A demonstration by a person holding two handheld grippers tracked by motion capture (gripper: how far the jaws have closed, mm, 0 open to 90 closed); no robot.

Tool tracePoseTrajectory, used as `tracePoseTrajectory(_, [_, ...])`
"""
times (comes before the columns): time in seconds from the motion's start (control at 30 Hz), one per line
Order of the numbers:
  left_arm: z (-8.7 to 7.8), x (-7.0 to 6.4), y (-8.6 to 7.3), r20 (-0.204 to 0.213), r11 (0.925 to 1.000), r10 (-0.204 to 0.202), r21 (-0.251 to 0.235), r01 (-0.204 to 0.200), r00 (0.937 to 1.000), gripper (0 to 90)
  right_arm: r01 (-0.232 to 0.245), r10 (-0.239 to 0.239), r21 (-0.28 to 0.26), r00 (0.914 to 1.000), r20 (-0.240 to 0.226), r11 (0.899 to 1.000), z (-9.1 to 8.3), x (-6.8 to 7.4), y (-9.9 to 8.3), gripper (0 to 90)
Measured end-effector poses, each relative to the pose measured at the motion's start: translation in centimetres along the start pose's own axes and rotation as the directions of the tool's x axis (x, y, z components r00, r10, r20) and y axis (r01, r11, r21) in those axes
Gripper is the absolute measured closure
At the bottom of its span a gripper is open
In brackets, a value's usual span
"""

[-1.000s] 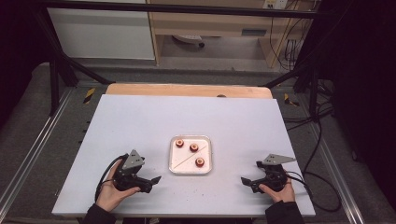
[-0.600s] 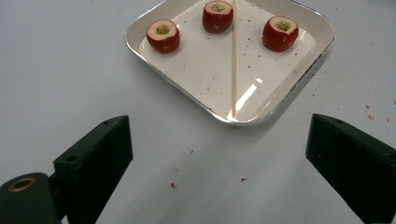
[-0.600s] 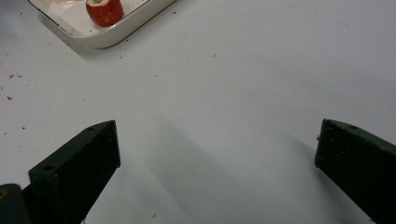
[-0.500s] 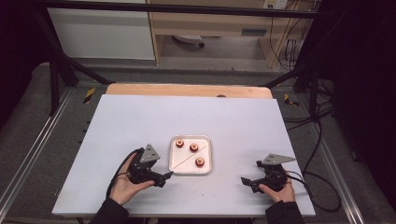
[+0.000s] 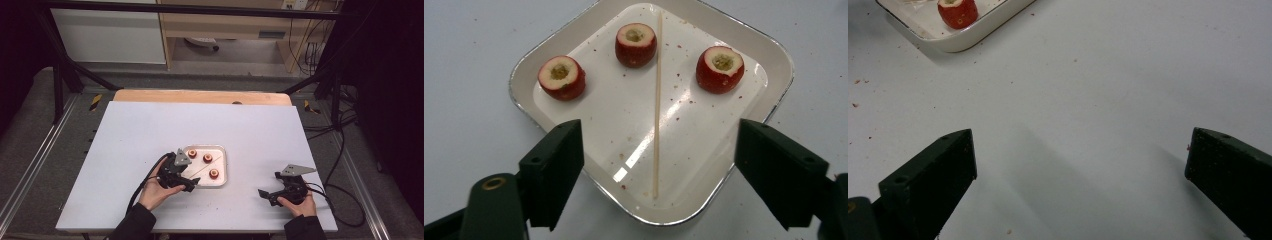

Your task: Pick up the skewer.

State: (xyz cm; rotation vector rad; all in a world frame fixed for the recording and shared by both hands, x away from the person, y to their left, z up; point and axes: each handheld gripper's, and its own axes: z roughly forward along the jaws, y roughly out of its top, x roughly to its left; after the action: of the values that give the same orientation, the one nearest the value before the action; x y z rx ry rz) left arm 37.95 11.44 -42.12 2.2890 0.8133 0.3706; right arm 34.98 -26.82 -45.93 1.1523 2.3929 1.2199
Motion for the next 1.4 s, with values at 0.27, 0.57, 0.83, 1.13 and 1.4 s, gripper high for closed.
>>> tracePoseTrajectory(0.27, [1.1,0.3,0.0,-0.005,0.9995,-0.011,0.029,0.011,0.9999,41.5,-0.003,0.003,0.002,1.0000,0.000,1.000,0.0,0.0,0.0,0.6])
tracePoseTrajectory(0.57, [1.9,-0.1,-0.1,0.014,0.9989,0.011,0.046,-0.012,0.9998,63.6,-0.003,0.003,-0.004,1.0000,-0.007,1.000,0.0,0.0,0.0,0.6])
tracePoseTrajectory(0.83, [2.2,-0.2,-0.3,0.006,0.9992,0.019,0.036,-0.020,0.9998,76.6,0.000,0.000,-0.002,1.0000,-0.005,1.000,0.0,0.0,0.0,0.7])
tracePoseTrajectory(1.13, [2.1,-0.1,-0.6,0.003,0.9995,-0.014,0.029,0.013,0.9999,87.9,-0.002,0.002,-0.001,1.0000,-0.009,1.000,0.0,0.1,0.0,0.7])
tracePoseTrajectory(1.4, [2.0,0.0,-0.8,0.006,0.9995,-0.027,0.017,0.027,0.9996,88.7,-0.003,0.003,0.001,0.9999,-0.011,1.000,0.0,0.1,0.0,0.7])
